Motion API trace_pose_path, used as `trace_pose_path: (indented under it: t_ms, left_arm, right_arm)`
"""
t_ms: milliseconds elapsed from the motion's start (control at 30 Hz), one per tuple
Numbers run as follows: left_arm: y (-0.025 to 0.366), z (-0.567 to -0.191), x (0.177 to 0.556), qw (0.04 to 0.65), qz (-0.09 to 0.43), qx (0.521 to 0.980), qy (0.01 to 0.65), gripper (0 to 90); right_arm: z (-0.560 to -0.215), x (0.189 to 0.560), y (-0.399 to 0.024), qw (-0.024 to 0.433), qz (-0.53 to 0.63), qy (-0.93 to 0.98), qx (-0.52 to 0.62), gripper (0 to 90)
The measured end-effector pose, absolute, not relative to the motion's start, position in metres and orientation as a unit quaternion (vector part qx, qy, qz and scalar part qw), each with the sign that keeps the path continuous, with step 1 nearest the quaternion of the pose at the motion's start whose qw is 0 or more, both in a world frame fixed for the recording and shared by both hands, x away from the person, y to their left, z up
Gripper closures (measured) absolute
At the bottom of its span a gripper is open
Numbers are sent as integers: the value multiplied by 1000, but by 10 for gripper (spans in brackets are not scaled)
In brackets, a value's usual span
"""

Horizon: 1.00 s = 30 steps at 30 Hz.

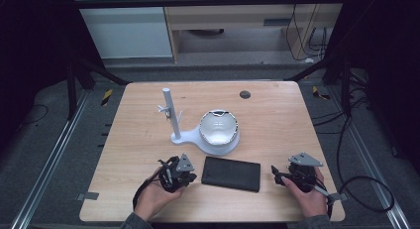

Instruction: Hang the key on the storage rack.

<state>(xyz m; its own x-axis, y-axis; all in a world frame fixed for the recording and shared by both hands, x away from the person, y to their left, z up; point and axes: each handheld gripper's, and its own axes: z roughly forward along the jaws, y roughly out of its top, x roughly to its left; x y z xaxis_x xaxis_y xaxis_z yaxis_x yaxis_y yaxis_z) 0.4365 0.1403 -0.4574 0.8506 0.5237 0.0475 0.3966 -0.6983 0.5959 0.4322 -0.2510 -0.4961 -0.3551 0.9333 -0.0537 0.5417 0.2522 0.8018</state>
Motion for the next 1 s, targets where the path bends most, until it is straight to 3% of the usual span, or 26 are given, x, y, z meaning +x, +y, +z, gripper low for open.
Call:
trace_pose_path:
  t_ms: [567, 1000]
  left_arm:
    - [136, -440, 441, 285, 102, 924, 233, 900]
    - [124, -464, 443, 237, 74, 943, 221, 900]
  right_arm:
    - [-492, 433, -246, 281, 358, 745, 487, 134]
    - [-491, 428, -245, 279, 363, 749, 479, 135]
